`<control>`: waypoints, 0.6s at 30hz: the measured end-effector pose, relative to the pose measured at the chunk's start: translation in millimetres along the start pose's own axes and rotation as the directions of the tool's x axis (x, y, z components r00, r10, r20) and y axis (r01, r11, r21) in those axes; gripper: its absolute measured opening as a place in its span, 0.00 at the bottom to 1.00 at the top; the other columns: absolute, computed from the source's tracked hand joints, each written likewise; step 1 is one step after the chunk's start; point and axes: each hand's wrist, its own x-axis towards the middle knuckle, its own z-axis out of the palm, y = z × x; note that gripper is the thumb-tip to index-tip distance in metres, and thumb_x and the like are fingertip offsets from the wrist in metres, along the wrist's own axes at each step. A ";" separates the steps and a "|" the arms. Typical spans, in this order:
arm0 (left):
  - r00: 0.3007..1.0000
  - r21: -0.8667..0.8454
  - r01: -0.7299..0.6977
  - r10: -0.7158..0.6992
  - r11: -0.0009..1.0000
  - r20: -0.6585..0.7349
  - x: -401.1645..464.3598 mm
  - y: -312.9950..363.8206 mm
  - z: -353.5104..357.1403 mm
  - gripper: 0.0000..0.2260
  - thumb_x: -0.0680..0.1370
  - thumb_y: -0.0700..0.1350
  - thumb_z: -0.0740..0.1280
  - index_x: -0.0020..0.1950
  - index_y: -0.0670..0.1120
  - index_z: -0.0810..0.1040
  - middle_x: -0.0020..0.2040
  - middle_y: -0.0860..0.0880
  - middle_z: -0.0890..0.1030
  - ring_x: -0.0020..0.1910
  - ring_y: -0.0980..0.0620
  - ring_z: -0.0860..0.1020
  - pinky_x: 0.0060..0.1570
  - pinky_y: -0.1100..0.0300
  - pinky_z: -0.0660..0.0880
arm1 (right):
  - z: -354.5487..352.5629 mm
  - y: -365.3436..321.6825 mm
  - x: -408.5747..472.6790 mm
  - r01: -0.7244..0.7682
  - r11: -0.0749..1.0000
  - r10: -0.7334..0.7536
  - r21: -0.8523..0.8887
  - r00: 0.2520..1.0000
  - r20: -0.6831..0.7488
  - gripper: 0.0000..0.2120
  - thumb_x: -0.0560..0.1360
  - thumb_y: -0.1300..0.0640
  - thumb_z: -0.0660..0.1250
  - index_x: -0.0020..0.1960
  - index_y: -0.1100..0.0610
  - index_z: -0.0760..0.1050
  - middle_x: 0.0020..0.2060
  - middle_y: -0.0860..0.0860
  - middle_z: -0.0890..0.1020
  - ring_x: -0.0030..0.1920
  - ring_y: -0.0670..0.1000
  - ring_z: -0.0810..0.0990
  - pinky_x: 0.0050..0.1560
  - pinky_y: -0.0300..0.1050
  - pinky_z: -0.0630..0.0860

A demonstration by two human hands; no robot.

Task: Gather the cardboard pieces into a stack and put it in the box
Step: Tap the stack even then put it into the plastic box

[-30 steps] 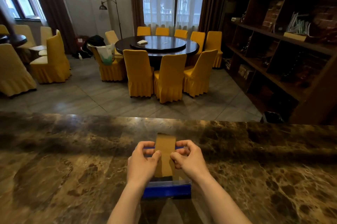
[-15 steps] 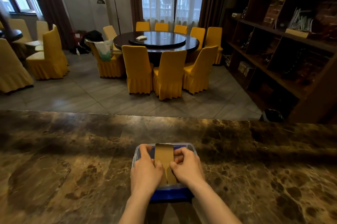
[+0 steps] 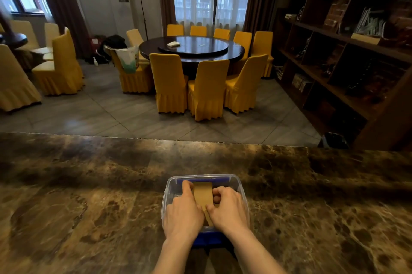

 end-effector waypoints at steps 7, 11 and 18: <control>0.999 0.059 -0.007 0.005 0.998 0.032 -0.4 1.8 3.1 0.29 0.77 0.53 0.66 0.77 0.55 0.60 0.56 0.48 0.84 0.57 0.45 0.83 0.55 0.48 0.81 | 1.3 1.8 -0.1 0.042 0.996 -0.045 -0.079 0.998 -0.039 0.21 0.70 0.54 0.75 0.62 0.45 0.77 0.55 0.44 0.81 0.55 0.47 0.81 0.52 0.42 0.81; 0.999 0.070 -0.018 0.015 0.997 0.040 1.4 1.9 5.5 0.29 0.75 0.56 0.69 0.74 0.55 0.63 0.62 0.48 0.81 0.60 0.45 0.81 0.57 0.48 0.80 | 2.1 3.6 -0.1 0.061 0.992 -0.063 -0.107 0.998 -0.019 0.22 0.71 0.53 0.75 0.64 0.46 0.77 0.59 0.45 0.80 0.59 0.47 0.80 0.56 0.42 0.81; 0.998 0.104 -0.041 0.034 0.994 0.061 8.1 -2.5 10.4 0.26 0.76 0.56 0.70 0.73 0.54 0.68 0.66 0.48 0.79 0.64 0.44 0.80 0.61 0.47 0.78 | 2.8 6.4 2.4 0.047 0.989 -0.046 -0.143 0.999 0.007 0.21 0.73 0.52 0.73 0.66 0.46 0.78 0.62 0.47 0.78 0.62 0.49 0.78 0.57 0.43 0.78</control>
